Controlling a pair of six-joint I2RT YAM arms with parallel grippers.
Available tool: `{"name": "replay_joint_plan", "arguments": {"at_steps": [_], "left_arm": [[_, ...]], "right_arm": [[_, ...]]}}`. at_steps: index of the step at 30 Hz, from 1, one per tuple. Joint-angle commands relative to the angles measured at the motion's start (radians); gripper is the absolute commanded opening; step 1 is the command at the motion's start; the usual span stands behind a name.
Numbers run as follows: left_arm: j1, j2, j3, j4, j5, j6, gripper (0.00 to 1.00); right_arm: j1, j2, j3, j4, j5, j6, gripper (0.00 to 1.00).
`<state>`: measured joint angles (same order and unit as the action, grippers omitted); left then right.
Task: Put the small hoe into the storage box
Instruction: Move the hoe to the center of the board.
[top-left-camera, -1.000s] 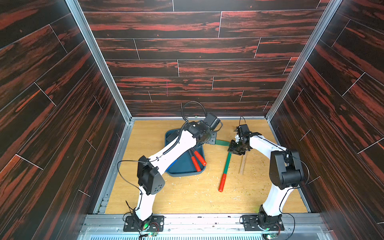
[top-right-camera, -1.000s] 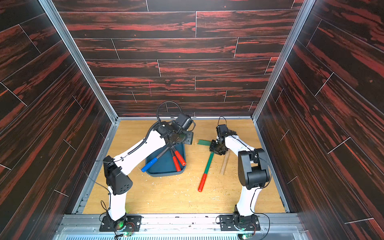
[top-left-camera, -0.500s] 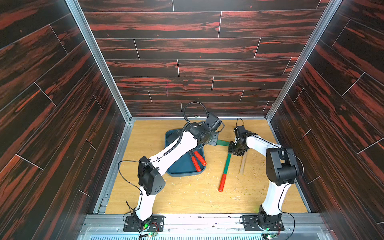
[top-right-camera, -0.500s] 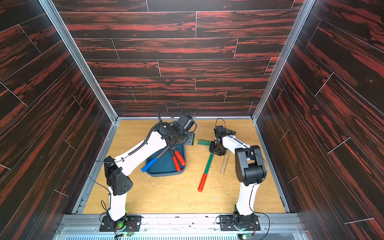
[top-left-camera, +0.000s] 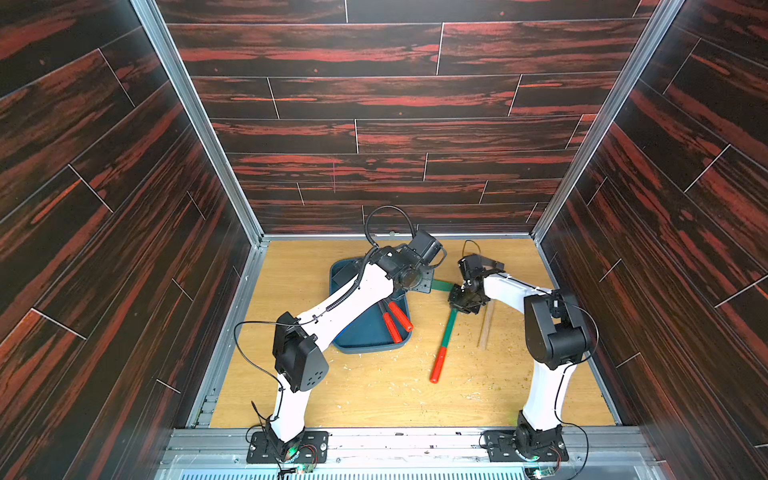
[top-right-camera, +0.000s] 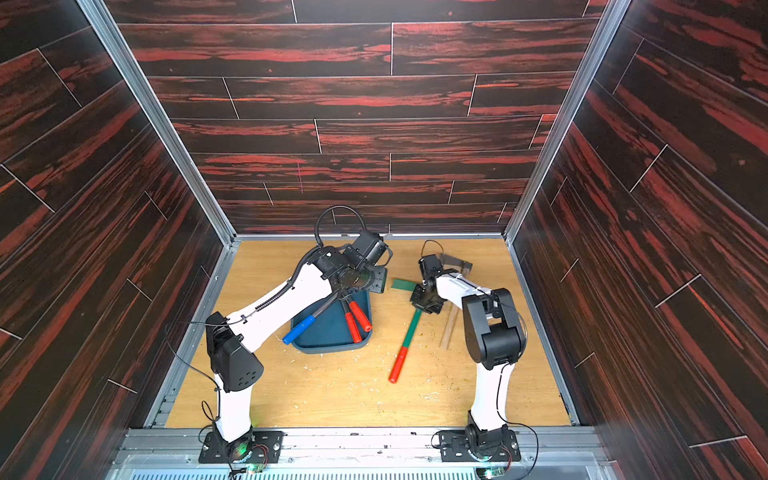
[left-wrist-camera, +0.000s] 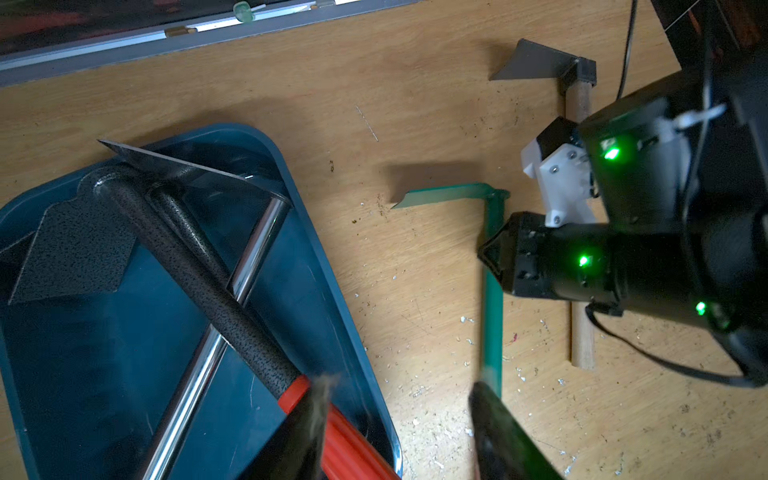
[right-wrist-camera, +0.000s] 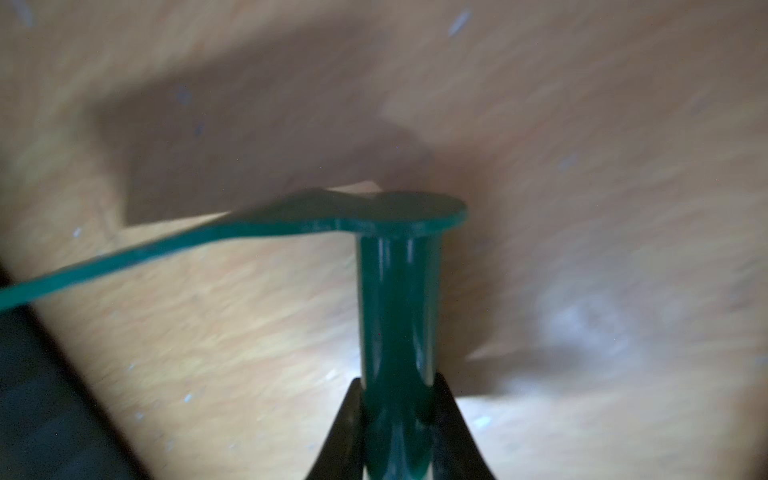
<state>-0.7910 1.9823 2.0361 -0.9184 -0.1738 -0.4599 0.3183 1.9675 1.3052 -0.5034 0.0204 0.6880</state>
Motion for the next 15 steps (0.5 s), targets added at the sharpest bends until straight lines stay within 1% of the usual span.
{"name": "replay_joint_plan", "arguments": {"at_steps": [1,3,4,8,10,12,15], "left_arm": [[0.006,-0.052,-0.013,-0.012,-0.014,0.013,0.59],[0.006,-0.050,-0.013,-0.010,-0.007,0.012,0.59],[0.006,-0.048,-0.013,-0.010,-0.003,0.012,0.59],[0.006,-0.043,-0.017,-0.009,0.006,0.013,0.59],[0.005,-0.041,-0.019,-0.012,0.004,0.015,0.60],[0.004,-0.041,-0.021,-0.015,0.004,0.018,0.61],[0.003,-0.036,-0.026,-0.017,0.004,0.026,0.62]], "right_arm": [[0.048,-0.051,-0.046,0.001,-0.021,0.094,0.05],[0.066,-0.068,-0.063,0.006,-0.007,0.115,0.07],[0.070,-0.074,-0.066,0.001,0.002,0.123,0.10],[0.070,-0.080,-0.059,-0.010,0.012,0.139,0.30],[0.071,-0.086,-0.051,-0.026,0.017,0.141,0.37],[0.071,-0.113,-0.055,-0.034,0.025,0.145,0.41],[0.070,-0.197,-0.061,-0.053,0.070,0.138,0.46]]}}
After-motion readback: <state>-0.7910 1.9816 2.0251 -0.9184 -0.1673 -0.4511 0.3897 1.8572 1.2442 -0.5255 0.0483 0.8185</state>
